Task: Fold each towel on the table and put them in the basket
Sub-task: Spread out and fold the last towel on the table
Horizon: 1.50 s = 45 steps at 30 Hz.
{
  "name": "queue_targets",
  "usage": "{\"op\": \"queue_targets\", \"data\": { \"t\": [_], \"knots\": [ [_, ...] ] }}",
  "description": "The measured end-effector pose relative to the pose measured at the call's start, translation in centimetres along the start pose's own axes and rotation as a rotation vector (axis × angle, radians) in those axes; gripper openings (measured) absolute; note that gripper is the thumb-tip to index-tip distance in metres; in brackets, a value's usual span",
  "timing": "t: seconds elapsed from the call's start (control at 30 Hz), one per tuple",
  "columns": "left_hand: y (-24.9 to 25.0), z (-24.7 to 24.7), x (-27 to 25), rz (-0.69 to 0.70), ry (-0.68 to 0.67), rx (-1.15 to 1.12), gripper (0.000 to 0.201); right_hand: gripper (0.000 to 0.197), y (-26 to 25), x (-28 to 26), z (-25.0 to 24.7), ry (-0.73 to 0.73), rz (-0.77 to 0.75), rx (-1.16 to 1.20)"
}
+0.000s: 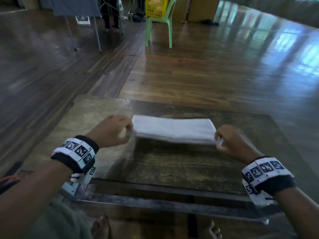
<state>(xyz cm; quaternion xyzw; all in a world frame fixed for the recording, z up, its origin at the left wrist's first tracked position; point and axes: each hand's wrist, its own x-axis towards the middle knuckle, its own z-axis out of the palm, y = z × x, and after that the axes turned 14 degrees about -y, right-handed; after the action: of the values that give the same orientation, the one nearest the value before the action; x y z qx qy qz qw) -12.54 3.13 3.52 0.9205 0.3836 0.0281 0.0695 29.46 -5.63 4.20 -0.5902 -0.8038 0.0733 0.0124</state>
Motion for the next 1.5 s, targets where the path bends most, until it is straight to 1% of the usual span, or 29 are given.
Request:
{"op": "queue_targets", "data": {
  "t": [0.07, 0.1, 0.13, 0.17, 0.23, 0.33, 0.4, 0.5, 0.63, 0.7, 0.77, 0.83, 0.9, 0.97, 1.03, 1.1, 1.2, 1.3, 1.37, 1.43, 1.5],
  "knots": [
    [0.4, 1.5, -1.2, -0.011, -0.254, 0.027, 0.02, 0.023, -0.3, -1.2, 1.5, -0.26, 0.042, -0.1],
    [0.7, 2.1, -1.7, -0.016, -0.316, 0.036, 0.022, 0.024, -0.3, -1.8, 2.2, -0.343, 0.065, -0.131],
    [1.0, 2.6, -2.1, -0.025, -0.333, 0.026, 0.024, 0.027, -0.2, -2.4, 3.0, -0.381, 0.068, -0.12],
    [1.1, 3.0, -2.4, -0.032, -0.316, 0.004, 0.029, 0.026, -0.3, -2.9, 3.4, -0.382, 0.075, -0.094],
    [1.6, 3.5, -2.8, -0.025, -0.271, -0.04, 0.039, 0.023, -0.2, -3.4, 4.2, -0.331, 0.073, -0.047],
    [2.5, 4.4, -2.8, 0.013, -0.269, -0.014, 0.033, 0.032, -0.3, -3.6, 5.3, -0.269, 0.071, -0.027],
    [3.4, 4.8, -2.5, 0.013, -0.306, 0.029, 0.038, 0.037, -0.6, -3.6, 5.7, -0.252, 0.053, -0.018],
    [4.3, 5.0, -2.1, -0.035, -0.366, 0.079, 0.042, 0.042, -1.1, -3.7, 6.2, -0.308, 0.051, -0.028],
    [4.4, 5.3, -2.0, -0.126, -0.363, 0.063, 0.044, 0.049, -1.3, -3.7, 6.4, -0.356, 0.071, -0.029],
    [4.2, 5.7, -2.0, -0.155, -0.38, -0.003, 0.042, 0.054, -1.6, -3.7, 5.9, -0.381, 0.052, -0.027],
    [4.3, 5.6, -1.7, -0.179, -0.374, -0.172, 0.034, 0.061, -2.1, -3.3, 5.1, -0.402, 0.023, -0.045],
    [4.5, 5.1, -1.4, -0.218, -0.342, -0.306, 0.026, 0.058, -2.8, -2.4, 4.3, -0.439, 0.025, -0.039],
    [4.6, 4.9, -1.0, -0.256, -0.286, -0.369, 0.023, 0.05, -3.6, -1.2, 3.9, -0.496, 0.033, -0.057],
    [4.4, 5.0, -1.0, -0.31, -0.234, -0.405, 0.02, 0.052, -4.7, 0.4, 3.8, -0.518, 0.007, -0.062],
    [4.0, 5.3, -0.9, -0.39, -0.199, -0.443, 0.016, 0.041, -6.0, 2.1, 3.5, -0.518, -0.02, -0.063],
    [3.6, 5.6, -0.8, -0.489, -0.208, -0.468, 0.016, 0.031, -7.4, 4.6, 2.9, -0.49, -0.05, -0.05],
    [3.3, 5.8, -0.6, -0.608, -0.272, -0.452, 0.025, 0.024, -9.5, 9.0, 2.3, -0.404, -0.055, -0.01],
    [3.3, 5.9, -0.2, -0.637, -0.284, -0.478, 0.034, 0.023, -11.2, 13.8, 2.7, -0.358, 0.012, 0.058],
    [2.9, 5.9, -0.1, -0.643, -0.289, -0.513, 0.044, 0.024, -12.5, 16.7, 3.2, -0.372, 0.04, 0.036],
    [2.6, 5.9, -0.1, -0.644, -0.304, -0.54, 0.042, 0.029, -13.7, 19.2, 3.7, -0.434, 0.039, 0.01],
    [2.5, 5.9, 0.1, -0.637, -0.326, -0.534, 0.034, 0.034, -14.9, 21.0, 3.9, -0.505, 0.037, 0.021]
  ]
}}
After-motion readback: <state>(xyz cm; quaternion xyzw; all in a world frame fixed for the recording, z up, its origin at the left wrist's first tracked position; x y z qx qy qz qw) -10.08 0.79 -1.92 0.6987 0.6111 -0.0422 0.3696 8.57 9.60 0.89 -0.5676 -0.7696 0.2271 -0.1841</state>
